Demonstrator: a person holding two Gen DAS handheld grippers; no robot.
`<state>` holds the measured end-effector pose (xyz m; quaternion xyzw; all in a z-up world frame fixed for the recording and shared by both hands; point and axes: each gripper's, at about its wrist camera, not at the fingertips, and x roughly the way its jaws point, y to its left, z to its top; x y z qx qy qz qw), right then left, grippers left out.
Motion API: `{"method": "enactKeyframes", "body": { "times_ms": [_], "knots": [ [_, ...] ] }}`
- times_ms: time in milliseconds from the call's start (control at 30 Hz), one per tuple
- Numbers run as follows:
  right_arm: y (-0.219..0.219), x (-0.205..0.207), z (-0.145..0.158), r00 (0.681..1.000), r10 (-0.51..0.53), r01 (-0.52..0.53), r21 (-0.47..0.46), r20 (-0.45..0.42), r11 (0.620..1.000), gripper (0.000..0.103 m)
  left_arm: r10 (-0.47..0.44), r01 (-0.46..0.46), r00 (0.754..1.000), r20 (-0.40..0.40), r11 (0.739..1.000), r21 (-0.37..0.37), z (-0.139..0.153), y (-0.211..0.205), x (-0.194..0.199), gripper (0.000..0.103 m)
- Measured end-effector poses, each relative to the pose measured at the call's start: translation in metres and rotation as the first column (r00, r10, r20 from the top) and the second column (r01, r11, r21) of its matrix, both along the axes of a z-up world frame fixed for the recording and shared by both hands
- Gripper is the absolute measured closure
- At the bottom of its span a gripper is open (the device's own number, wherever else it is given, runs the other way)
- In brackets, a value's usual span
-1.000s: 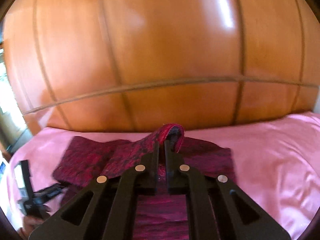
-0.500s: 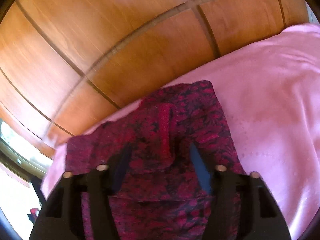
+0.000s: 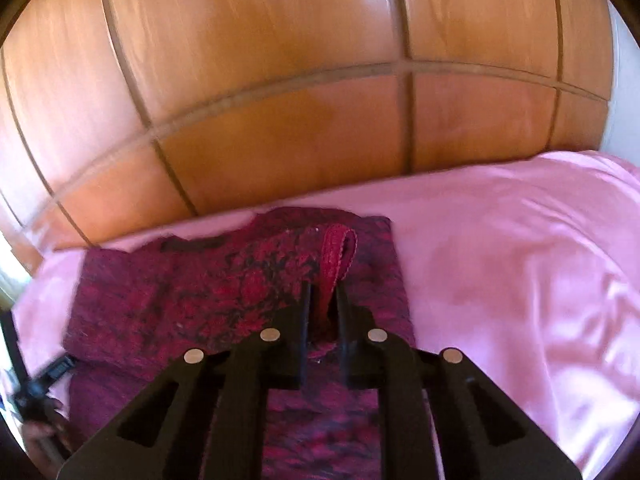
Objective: Fold small clothes
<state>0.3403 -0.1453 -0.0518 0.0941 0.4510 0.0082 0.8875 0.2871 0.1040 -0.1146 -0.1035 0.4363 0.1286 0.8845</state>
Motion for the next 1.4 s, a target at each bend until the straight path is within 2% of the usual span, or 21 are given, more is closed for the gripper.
{"method": "enactKeyframes", "body": {
  "times_ms": [67,167,300,333,433,533,633,867,967,1000,1033,1067,1133,1167,1200,1267,1333,1400],
  "knots": [
    [-0.004,0.001,-0.023,0.998,-0.009,0.009,0.005,-0.066,1.0,0.093,-0.002,0.002,1.0,0.002,1.0,-0.017,0.001,0.003,-0.001,0.04],
    [-0.004,-0.003,-0.04,0.998,-0.007,0.006,-0.02,-0.07,1.0,0.093,-0.021,0.021,1.0,0.0,0.999,-0.043,0.003,0.008,-0.004,0.04],
    [0.004,-0.006,-0.04,0.998,0.006,-0.009,-0.065,-0.055,0.998,0.092,-0.064,0.07,0.997,0.039,0.98,-0.186,0.017,0.029,-0.027,0.04],
    [0.003,-0.008,-0.04,0.999,0.012,-0.015,-0.06,-0.049,0.998,0.092,-0.06,0.074,0.996,0.068,0.969,-0.236,0.023,0.041,-0.038,0.04],
    [0.001,-0.011,-0.042,0.999,0.012,-0.013,-0.025,-0.04,1.0,0.091,-0.038,0.072,0.992,0.119,0.951,-0.3,0.036,0.067,-0.049,0.04],
    [-0.001,-0.01,-0.044,1.0,0.005,-0.005,-0.003,-0.027,1.0,0.09,-0.013,0.066,0.992,0.129,0.909,-0.413,0.044,0.095,-0.033,0.04],
    [-0.003,-0.014,-0.044,1.0,0.003,-0.003,0.002,-0.007,1.0,0.09,-0.033,0.09,0.992,0.122,0.86,-0.503,0.043,0.1,0.0,0.04],
    [-0.008,-0.016,-0.046,1.0,0.005,-0.005,0.037,0.001,0.999,0.09,-0.115,0.131,0.991,0.064,0.792,-0.596,0.021,0.079,0.077,0.039],
    [-0.008,-0.017,-0.046,1.0,0.005,-0.006,0.039,0.007,0.999,0.09,-0.112,0.109,0.993,0.038,0.734,-0.671,0.005,0.079,0.102,0.036],
    [-0.008,-0.016,-0.046,1.0,0.006,-0.006,0.04,0.008,0.999,0.09,-0.096,0.09,0.995,0.03,0.723,-0.685,0.002,0.08,0.106,0.036],
    [-0.008,-0.017,-0.046,1.0,0.005,-0.006,0.042,0.01,0.999,0.09,-0.091,0.088,0.995,0.033,0.713,-0.696,0.0,0.079,0.111,0.043],
    [-0.008,-0.017,-0.046,1.0,0.005,-0.005,0.044,0.01,0.999,0.09,-0.098,0.108,0.994,0.053,0.715,-0.69,0.003,0.076,0.114,0.068],
    [-0.008,-0.017,-0.046,1.0,0.004,-0.005,0.047,0.013,0.999,0.09,-0.102,0.14,0.99,0.096,0.775,-0.617,0.015,0.068,0.109,0.081],
    [-0.009,-0.017,-0.046,1.0,0.004,-0.005,0.047,0.014,0.999,0.09,-0.102,0.16,0.986,0.132,0.811,-0.563,0.022,0.063,0.102,0.084],
    [-0.009,-0.018,-0.046,1.0,0.004,-0.004,0.046,0.015,0.999,0.09,-0.109,0.164,0.985,0.136,0.842,-0.513,0.024,0.059,0.099,0.086],
    [-0.009,-0.017,-0.046,1.0,0.006,-0.006,0.041,0.017,0.999,0.09,-0.123,0.147,0.989,0.086,0.911,-0.385,0.015,0.046,0.099,0.089],
    [-0.007,-0.017,-0.045,1.0,0.009,-0.01,0.021,0.017,1.0,0.09,-0.132,0.137,0.991,0.038,0.938,-0.318,0.001,0.036,0.102,0.089],
    [-0.005,-0.016,-0.045,1.0,0.014,-0.015,0.008,0.018,1.0,0.09,-0.142,0.148,0.989,0.043,0.963,-0.223,-0.001,0.024,0.101,0.089]
  ]
}}
